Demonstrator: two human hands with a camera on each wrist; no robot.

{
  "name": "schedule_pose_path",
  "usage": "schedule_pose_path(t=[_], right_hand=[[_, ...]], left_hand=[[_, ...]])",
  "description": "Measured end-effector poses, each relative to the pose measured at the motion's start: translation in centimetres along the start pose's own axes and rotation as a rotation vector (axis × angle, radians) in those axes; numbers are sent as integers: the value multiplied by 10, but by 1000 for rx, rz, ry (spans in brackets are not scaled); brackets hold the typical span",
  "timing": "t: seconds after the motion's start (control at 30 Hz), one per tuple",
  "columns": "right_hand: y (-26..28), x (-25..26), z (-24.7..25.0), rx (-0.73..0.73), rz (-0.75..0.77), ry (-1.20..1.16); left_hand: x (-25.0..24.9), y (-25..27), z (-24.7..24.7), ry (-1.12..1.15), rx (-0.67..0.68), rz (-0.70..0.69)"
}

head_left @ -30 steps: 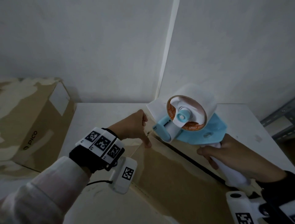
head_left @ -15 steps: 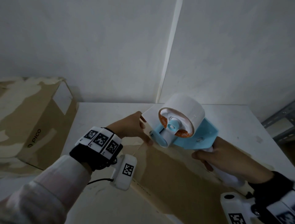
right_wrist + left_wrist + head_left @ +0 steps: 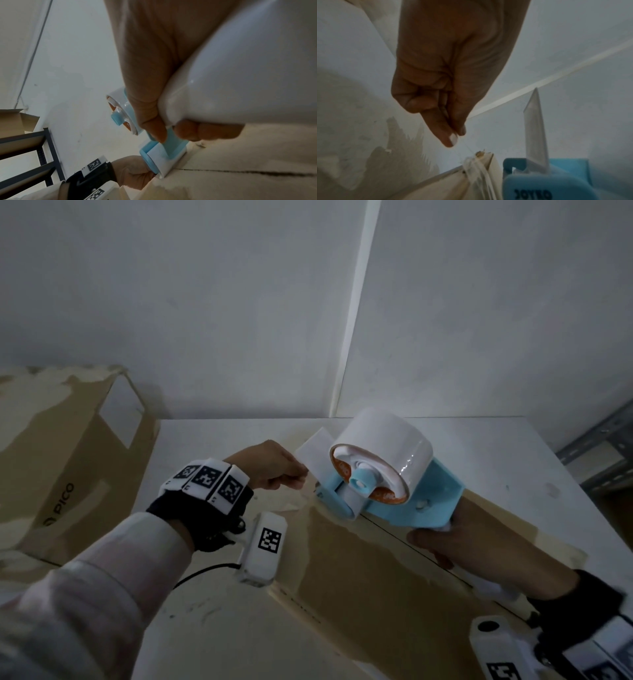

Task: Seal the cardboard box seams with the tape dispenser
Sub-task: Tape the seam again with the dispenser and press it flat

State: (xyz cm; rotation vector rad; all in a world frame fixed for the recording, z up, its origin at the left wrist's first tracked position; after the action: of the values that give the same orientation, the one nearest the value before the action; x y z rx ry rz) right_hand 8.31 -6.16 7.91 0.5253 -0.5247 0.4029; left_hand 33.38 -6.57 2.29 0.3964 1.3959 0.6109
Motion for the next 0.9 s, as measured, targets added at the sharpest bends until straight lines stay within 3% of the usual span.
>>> schedule_pose_path(t=[0.4, 0.73, 0.83, 0.9], right_hand=[[-3, 0, -2, 17, 27, 32], [-3, 1, -5, 18, -3, 38], [-6, 1, -4, -5, -33, 65], [-7, 0, -5, -24, -58, 80]], left_hand=[[10, -2, -11, -26, 198, 74], [7, -2, -26, -180, 226, 80], [11, 1, -31, -278, 235, 185], [27, 10, -34, -385, 270, 344]])
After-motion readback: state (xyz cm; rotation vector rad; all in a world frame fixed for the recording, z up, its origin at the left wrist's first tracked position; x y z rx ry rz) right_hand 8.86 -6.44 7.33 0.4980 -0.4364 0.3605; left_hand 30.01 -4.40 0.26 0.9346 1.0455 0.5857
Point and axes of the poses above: each hand's wrist, its own y-axis away from the middle knuckle, its own z-axis out of the back of the hand, x = y × z, the point moved 5 cm from there along -y, towards the middle knuckle, and after that the axes turned 12 degrees about y, right-handed, at the moved point
